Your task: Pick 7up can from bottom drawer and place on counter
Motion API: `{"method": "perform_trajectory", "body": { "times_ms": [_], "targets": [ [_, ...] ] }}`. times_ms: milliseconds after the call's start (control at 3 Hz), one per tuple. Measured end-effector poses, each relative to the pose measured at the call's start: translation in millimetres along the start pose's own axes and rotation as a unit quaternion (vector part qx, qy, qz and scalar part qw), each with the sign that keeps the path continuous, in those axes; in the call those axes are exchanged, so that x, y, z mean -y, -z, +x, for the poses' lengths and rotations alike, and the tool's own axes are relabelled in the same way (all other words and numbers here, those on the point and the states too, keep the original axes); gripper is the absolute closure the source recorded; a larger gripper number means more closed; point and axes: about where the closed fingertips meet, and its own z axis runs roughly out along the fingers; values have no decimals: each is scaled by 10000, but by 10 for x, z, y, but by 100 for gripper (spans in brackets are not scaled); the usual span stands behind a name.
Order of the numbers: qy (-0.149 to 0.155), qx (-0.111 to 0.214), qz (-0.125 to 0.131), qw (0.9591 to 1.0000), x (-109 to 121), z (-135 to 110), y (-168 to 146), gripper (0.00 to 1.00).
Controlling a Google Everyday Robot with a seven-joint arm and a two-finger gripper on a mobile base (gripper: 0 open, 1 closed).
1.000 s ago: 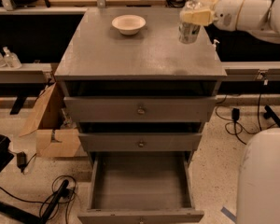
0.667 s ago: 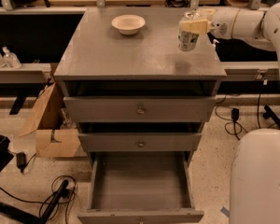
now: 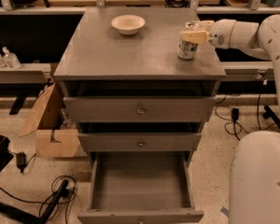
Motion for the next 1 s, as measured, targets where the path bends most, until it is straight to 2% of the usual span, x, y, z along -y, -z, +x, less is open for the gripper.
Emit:
{"method": "perform_trajectory", "body": {
  "times_ms": [1000],
  "targets": [
    [-6, -1, -28, 10000, -16, -1, -39, 4]
  ]
}}
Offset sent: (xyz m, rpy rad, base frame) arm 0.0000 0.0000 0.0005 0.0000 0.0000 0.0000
